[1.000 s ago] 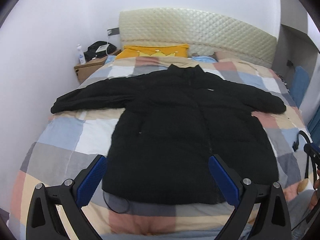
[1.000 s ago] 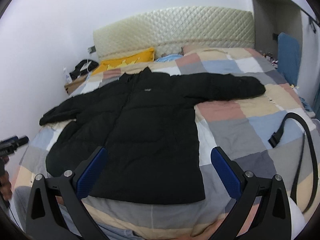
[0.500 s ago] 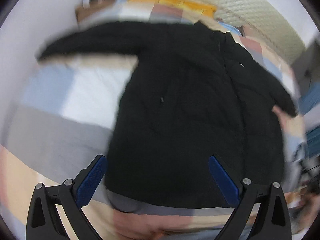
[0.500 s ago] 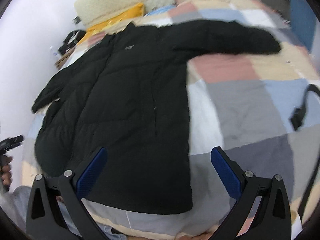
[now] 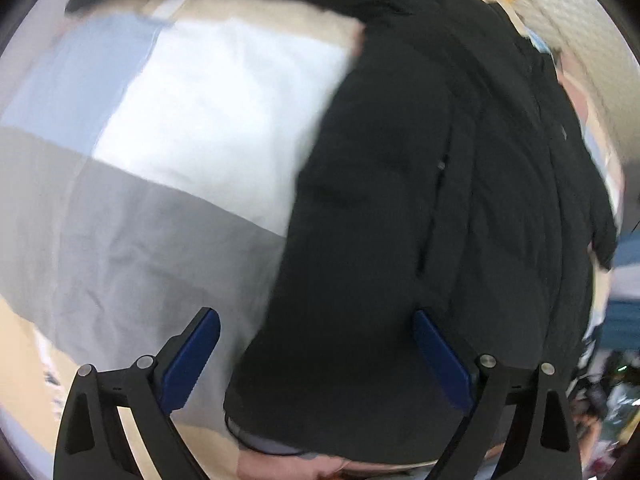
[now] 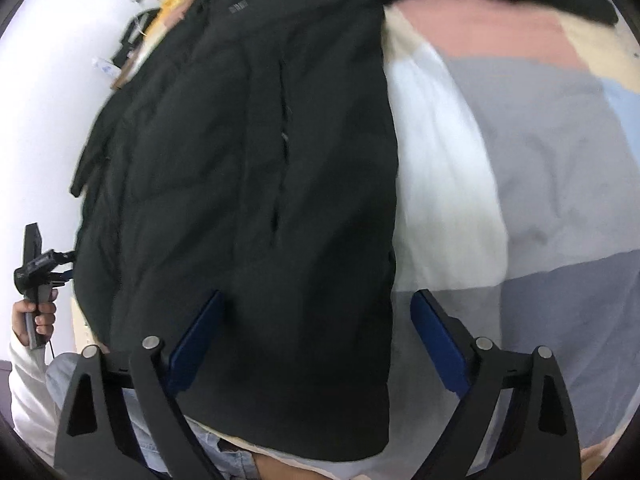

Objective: Fold large clothes
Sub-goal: 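Lower both grippers onto the jacket hem and close on it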

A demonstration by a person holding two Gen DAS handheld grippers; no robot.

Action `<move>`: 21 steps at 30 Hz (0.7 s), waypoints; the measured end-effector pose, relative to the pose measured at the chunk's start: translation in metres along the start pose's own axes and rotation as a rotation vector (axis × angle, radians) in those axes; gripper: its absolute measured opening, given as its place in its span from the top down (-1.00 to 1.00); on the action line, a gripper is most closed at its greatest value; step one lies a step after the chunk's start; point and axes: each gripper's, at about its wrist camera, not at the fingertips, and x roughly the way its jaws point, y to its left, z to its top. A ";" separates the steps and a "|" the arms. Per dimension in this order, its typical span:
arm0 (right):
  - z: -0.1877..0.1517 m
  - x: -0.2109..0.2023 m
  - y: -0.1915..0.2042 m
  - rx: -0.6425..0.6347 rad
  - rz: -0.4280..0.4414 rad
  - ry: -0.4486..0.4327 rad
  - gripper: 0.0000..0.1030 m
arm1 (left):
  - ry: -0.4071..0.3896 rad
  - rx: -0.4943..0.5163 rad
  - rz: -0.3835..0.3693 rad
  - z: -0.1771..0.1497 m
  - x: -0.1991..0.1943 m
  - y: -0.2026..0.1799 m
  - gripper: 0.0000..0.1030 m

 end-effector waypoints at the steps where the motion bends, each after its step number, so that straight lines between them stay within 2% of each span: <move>1: 0.000 0.002 -0.001 0.028 0.015 0.002 -0.82 | 0.016 -0.016 -0.030 0.000 0.004 0.006 -0.90; 3: 0.002 0.006 -0.004 0.091 0.065 0.006 -0.83 | 0.027 -0.018 -0.071 -0.001 0.009 0.011 -0.91; 6: 0.000 0.010 0.001 0.104 0.078 0.005 -0.84 | 0.030 0.009 -0.123 -0.007 0.012 0.010 -0.90; 8: -0.002 0.013 0.005 0.093 0.084 0.009 -0.79 | 0.043 0.067 -0.110 -0.013 0.013 -0.001 -0.77; 10: -0.003 0.010 0.012 0.055 0.120 0.008 -0.23 | 0.045 0.143 -0.078 -0.022 0.013 -0.012 -0.67; 11: -0.004 0.008 0.017 0.038 0.130 -0.001 -0.13 | 0.041 0.158 -0.068 -0.025 0.011 -0.015 -0.50; 13: -0.007 0.003 0.025 0.019 0.141 -0.026 0.26 | 0.042 0.151 -0.082 -0.026 0.008 -0.017 -0.15; 14: -0.008 -0.001 0.030 0.015 0.146 -0.047 0.35 | 0.037 0.154 -0.089 -0.029 0.004 -0.018 0.22; 15: -0.009 -0.006 0.034 0.015 0.156 -0.072 0.53 | 0.019 0.169 -0.099 -0.032 -0.003 -0.020 0.47; 16: -0.010 -0.010 0.037 0.016 0.170 -0.090 0.68 | 0.005 0.173 -0.102 -0.033 -0.009 -0.023 0.54; 21: -0.021 -0.050 0.051 -0.004 0.245 -0.256 0.80 | -0.025 0.173 -0.086 -0.044 -0.032 -0.017 0.74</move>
